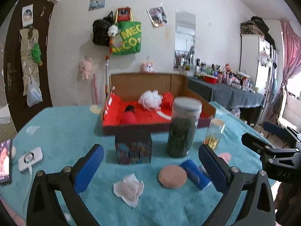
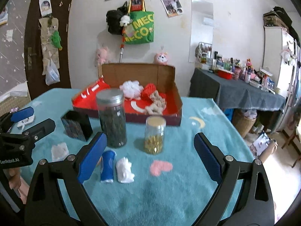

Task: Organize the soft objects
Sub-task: 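Withdraw both open tools from the box toward the remaining table items, then grasp the white tissue cloth with left tool while right tool grasps the small white cloth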

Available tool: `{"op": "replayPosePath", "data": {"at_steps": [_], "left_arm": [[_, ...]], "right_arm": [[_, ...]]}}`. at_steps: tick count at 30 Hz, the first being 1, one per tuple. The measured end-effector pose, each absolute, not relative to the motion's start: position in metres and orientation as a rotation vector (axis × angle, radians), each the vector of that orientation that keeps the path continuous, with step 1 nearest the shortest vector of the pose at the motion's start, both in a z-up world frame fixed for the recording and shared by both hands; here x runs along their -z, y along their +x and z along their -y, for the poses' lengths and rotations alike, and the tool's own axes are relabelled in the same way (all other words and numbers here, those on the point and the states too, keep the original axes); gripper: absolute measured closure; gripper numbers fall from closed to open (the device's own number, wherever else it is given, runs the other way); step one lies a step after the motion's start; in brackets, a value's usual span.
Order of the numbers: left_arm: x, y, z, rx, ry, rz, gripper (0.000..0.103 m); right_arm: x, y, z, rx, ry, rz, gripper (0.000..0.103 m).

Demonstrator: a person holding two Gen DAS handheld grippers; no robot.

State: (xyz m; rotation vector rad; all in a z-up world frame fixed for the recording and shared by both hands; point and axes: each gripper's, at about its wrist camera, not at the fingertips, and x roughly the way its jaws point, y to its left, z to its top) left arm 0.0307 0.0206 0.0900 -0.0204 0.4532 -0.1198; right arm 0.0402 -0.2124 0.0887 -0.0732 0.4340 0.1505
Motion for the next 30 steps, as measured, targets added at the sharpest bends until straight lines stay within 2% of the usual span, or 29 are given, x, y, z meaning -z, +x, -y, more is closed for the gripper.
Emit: {"op": "replayPosePath", "data": {"at_steps": [8,22,27,30], "left_arm": [[-0.052,0.039,-0.021,0.096,-0.03,-0.543,0.0],[-0.025,0.058,-0.044,0.014,-0.032,-0.674,0.001],[-0.015,0.066,-0.055,0.039,-0.045,-0.762,0.023],[-0.012,0.068,-0.053,0.045,-0.012,-0.765,0.046]], "right_arm": [[-0.05,0.045,0.214,-0.122,-0.054,-0.503,0.008],[-0.022,0.068,0.201,-0.171,-0.056,-0.612,0.008],[-0.014,0.086,0.201,-0.218,-0.032,-0.684,0.008],[-0.012,0.09,0.199,-0.261,-0.037,-0.697,0.009]]}}
